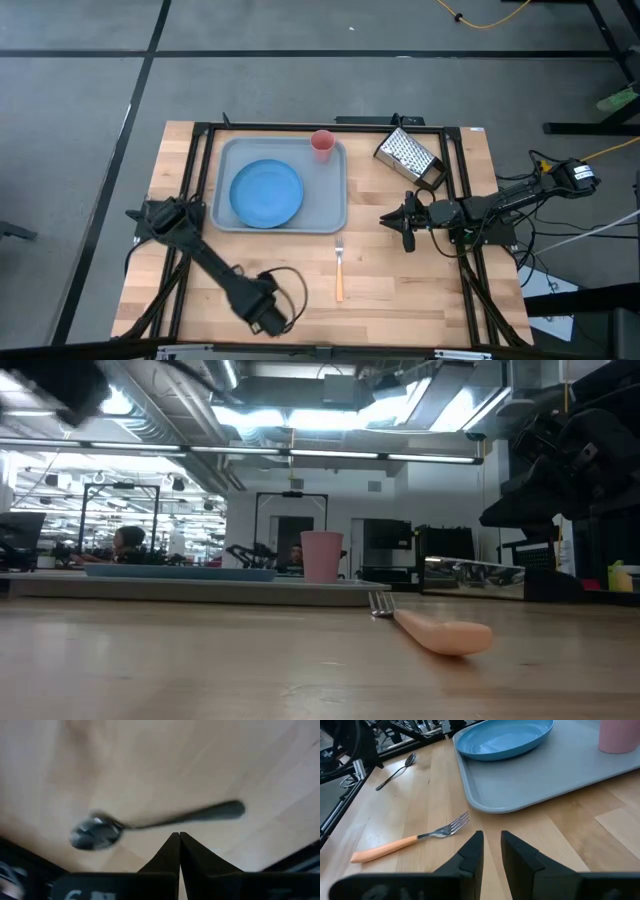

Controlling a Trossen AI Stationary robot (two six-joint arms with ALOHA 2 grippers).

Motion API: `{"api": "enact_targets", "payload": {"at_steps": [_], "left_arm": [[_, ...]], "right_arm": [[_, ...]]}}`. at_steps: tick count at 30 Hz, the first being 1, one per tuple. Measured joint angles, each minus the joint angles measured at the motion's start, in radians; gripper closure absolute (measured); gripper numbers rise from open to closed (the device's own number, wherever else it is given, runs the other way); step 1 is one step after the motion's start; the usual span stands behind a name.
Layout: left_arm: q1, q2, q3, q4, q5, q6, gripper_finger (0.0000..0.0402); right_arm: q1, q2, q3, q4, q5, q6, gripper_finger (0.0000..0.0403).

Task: Pick and place plate/cup/fork/spoon on tray
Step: Move the black spoon to the bottom center of the table

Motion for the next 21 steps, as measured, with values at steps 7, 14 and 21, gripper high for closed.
{"api": "enact_targets", "payload": {"at_steps": [7,14,21], "left_arm": [[-0.1,0.0,-0.07,0.116,0.005,-0.191,0.0402],[-0.108,-0.042,-0.166,0.156,0.021,-0.168,0.0402],[-0.11,-0.197,-0.352,0.247,0.006,-0.239,0.0402]], "right_arm": [[0.0,0.0,0.0,0.0,0.0,0.001,0.0331],[0.0,0.0,0.0,0.001,0.0,0.026,0.0331],[0.0,0.0,0.0,0.0,0.0,0.051,0.0331]]}}
